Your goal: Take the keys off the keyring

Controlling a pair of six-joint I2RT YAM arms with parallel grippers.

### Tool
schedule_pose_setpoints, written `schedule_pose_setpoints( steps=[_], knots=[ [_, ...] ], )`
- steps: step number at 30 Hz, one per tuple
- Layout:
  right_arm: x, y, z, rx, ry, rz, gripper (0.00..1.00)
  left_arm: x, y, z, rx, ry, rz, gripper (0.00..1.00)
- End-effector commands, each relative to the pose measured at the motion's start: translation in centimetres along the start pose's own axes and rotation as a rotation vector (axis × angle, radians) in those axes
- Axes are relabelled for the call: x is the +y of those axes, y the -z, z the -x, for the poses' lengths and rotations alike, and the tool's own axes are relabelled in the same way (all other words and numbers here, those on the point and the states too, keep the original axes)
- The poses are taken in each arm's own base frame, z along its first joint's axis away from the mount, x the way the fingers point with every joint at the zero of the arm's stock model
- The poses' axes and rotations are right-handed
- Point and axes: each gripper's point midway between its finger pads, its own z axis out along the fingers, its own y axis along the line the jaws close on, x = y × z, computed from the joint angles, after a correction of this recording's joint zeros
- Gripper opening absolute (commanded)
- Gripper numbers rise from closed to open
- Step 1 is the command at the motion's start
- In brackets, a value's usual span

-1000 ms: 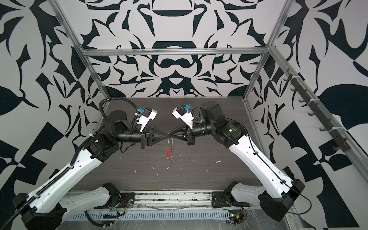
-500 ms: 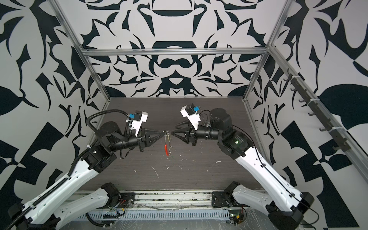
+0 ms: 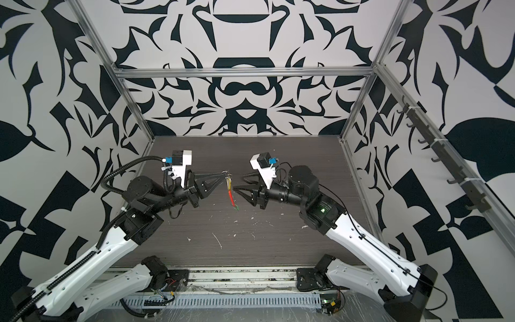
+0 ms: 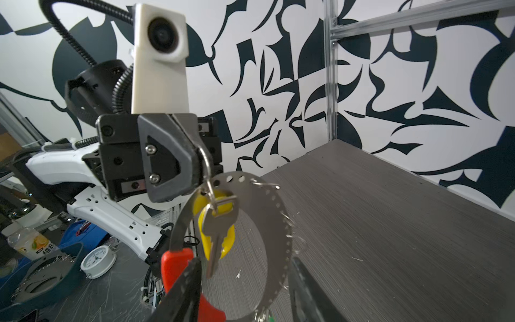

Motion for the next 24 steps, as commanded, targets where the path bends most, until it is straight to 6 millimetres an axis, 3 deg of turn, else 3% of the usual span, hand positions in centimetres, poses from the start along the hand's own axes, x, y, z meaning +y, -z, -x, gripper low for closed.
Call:
schedule_pose_setpoints(
  steps=[1, 12, 20, 24],
  knots=[
    [0.5, 0.1, 2.1, -0.090, 0.081, 0.001, 0.53, -1.3, 0.0, 0.6, -0.022, -0.015, -0.069, 0.00],
    [1.6, -1.1, 2.7, -0.097, 0.130, 0.015, 0.54, -1.7, -0.1, 0.4, -0.005, 0.002, -0.096, 0.00],
    [1.9, -1.4, 3.1, -0.099, 0.170, 0.004, 0.34, -1.8, 0.0, 0.4, -0.004, 0.004, -0.093, 0.00],
    [2.2, -1.1, 3.3, -0.107, 0.183, -0.008, 0.34, -1.7, 0.1, 0.3, -0.003, 0.003, -0.086, 0.00]
  ],
)
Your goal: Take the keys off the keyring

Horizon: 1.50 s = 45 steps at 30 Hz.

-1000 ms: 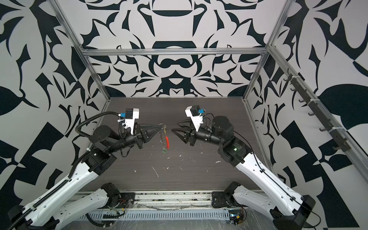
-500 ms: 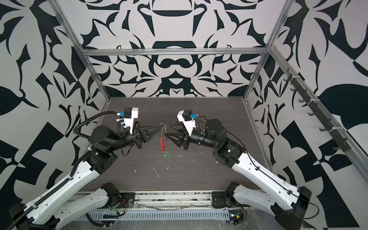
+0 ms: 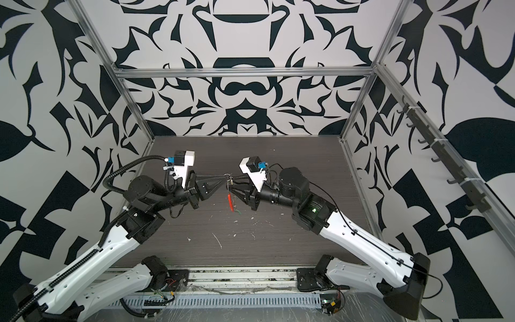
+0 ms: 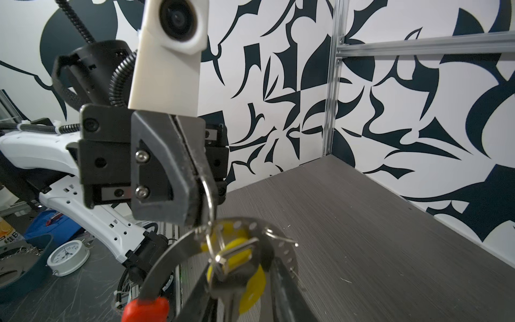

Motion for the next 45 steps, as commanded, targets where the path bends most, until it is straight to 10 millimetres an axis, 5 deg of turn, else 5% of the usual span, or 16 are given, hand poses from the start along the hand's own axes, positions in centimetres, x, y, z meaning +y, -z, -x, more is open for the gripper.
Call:
schedule_pose_setpoints(
  steps=[1, 16, 36, 37, 41, 45],
  knots=[
    [0.9, 1.1, 3.6, -0.096, 0.066, -0.010, 0.34, -0.9, 0.2, 0.6, -0.024, -0.022, -0.024, 0.00],
    [1.3, 0.8, 2.4, -0.044, 0.138, -0.064, 0.00, -0.3, 0.6, 1.4, -0.074, -0.014, 0.020, 0.00],
    [2.6, -1.2, -1.6, 0.093, 0.190, -0.050, 0.00, -0.6, 0.9, 1.8, -0.106, -0.001, 0.011, 0.00],
    [2.7, -1.0, -1.5, 0.099, 0.188, -0.050, 0.00, -0.7, 0.9, 1.6, -0.092, -0.005, 0.006, 0.00],
    [3.3, 0.5, -0.7, 0.080, 0.186, -0.041, 0.28, -1.2, 1.0, 0.8, -0.038, -0.031, -0.006, 0.00],
    [3.4, 2.4, 0.4, 0.023, 0.180, -0.062, 0.40, -1.3, 1.3, 0.4, -0.015, -0.046, 0.005, 0.00]
  ],
)
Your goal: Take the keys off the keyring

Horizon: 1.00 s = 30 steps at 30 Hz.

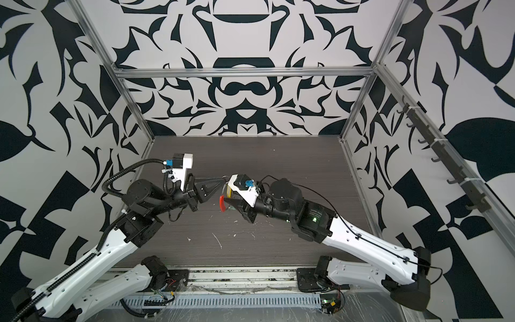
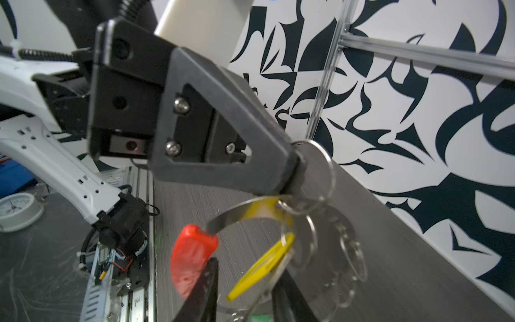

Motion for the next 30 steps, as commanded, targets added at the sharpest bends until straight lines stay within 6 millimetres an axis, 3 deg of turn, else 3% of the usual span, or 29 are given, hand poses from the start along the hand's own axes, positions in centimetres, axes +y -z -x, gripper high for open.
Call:
schedule_pose_setpoints(
  steps=[1, 7, 14, 20, 30],
  knots=[
    [0.2, 2.8, 2.7, -0.105, 0.001, -0.011, 0.42, -1.4, 0.6, 0.9, -0.007, -0.069, -0.022, 0.00],
    [-0.8, 4.6, 5.4, -0.206, -0.011, -0.045, 0.48, -1.2, 0.9, 0.2, 0.007, -0.077, -0.018, 0.00],
    [-2.7, 4.3, 8.5, -0.294, -0.207, 0.222, 0.48, -1.0, 0.9, -0.1, 0.009, -0.070, -0.017, 0.00],
    [-1.2, 3.5, 8.3, -0.269, -0.245, 0.385, 0.48, -0.8, 0.8, -0.1, -0.001, -0.065, -0.013, 0.00],
    [-1.0, 2.8, 7.6, -0.239, -0.280, 0.428, 0.40, -0.1, 0.6, 0.1, -0.023, -0.052, 0.009, 0.00]
  ],
)
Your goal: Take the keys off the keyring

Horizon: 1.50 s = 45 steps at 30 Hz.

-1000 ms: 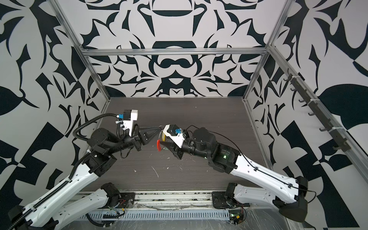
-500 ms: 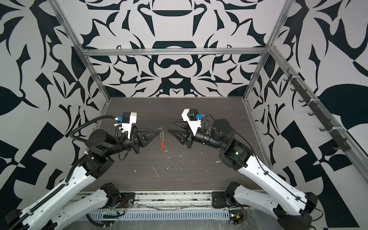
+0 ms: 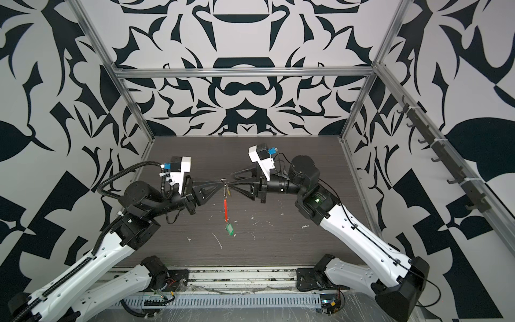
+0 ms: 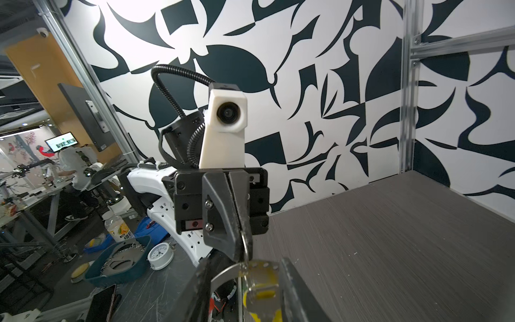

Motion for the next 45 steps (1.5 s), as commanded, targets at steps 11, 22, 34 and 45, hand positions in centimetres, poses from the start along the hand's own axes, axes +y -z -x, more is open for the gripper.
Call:
schedule_pose_setpoints(
  steps=[11, 22, 34, 45],
  knots=[
    [1.2, -0.3, 1.4, -0.022, 0.023, 0.070, 0.29, 0.2, -0.3, 0.4, -0.034, 0.003, -0.011, 0.00],
    [0.9, -0.5, 0.5, -0.007, -0.002, 0.071, 0.26, 0.3, -0.2, 0.6, -0.048, 0.001, -0.003, 0.00],
    [0.2, -0.9, 0.1, 0.004, -0.018, 0.064, 0.08, 0.3, -0.5, 0.4, -0.037, 0.014, -0.018, 0.00],
    [-0.1, 0.5, -2.1, 0.166, -0.029, -0.049, 0.00, 1.1, 0.2, -0.7, 0.066, 0.029, 0.086, 0.34]
  ],
)
